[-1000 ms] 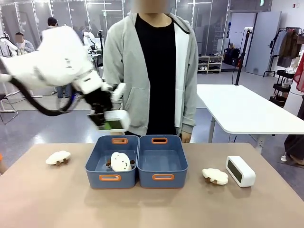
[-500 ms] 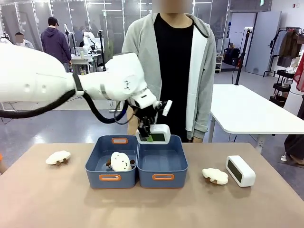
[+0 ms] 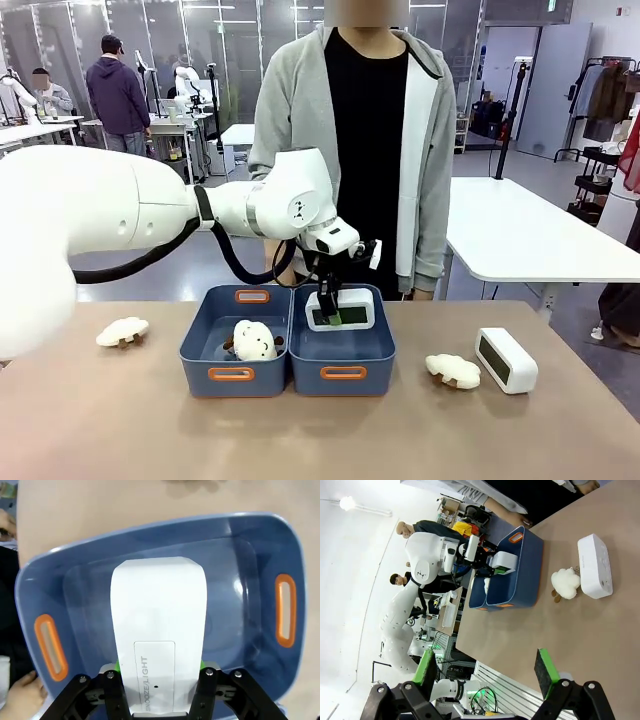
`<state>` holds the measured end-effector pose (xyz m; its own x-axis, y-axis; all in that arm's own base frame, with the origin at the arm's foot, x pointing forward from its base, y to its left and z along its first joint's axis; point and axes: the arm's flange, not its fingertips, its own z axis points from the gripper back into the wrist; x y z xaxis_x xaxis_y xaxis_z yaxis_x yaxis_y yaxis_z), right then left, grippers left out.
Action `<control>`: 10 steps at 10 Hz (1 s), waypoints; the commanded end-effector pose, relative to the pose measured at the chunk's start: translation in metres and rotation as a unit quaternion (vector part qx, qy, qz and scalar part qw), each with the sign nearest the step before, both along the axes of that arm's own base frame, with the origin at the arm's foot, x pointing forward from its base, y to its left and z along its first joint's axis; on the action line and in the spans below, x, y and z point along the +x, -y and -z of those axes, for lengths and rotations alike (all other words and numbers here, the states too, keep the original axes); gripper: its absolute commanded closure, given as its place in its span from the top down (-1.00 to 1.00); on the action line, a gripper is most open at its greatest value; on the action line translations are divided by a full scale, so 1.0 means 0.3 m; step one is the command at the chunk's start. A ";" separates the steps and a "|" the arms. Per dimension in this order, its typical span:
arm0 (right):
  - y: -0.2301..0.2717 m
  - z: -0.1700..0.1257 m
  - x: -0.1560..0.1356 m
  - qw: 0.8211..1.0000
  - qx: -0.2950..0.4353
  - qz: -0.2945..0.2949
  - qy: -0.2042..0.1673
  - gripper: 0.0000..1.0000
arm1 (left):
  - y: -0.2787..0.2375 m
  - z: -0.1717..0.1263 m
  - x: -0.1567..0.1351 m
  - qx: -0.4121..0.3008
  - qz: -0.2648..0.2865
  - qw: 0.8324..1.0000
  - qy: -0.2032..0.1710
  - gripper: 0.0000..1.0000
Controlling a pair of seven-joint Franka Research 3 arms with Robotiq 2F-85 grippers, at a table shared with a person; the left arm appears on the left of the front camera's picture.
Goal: Sort the digital clocks into the basket.
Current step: Pick up the Digital clock from the table and place it into the empty Plastic storage basket.
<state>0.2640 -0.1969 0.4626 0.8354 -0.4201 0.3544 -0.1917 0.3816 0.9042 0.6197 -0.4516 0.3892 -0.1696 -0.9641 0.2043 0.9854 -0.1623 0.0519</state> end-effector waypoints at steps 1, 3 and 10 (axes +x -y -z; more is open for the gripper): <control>0.006 -0.002 -0.001 1.000 0.001 0.000 0.009 1.00 | 0.030 -0.016 0.046 -0.002 -0.017 1.000 -0.025 0.01; 0.006 -0.002 -0.001 1.000 0.001 0.000 0.009 1.00 | 0.024 -0.003 0.048 0.000 -0.028 0.999 -0.035 0.70; 0.006 -0.002 -0.001 1.000 0.001 0.000 0.009 1.00 | -0.203 -0.166 -0.114 -0.155 -0.056 0.985 -0.056 1.00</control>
<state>0.2638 -0.1972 0.4625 0.8351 -0.4210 0.3541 -0.1910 0.3817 0.9043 0.6275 -0.4341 0.4254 -0.0527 -0.9282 0.3684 0.9980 -0.0623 -0.0140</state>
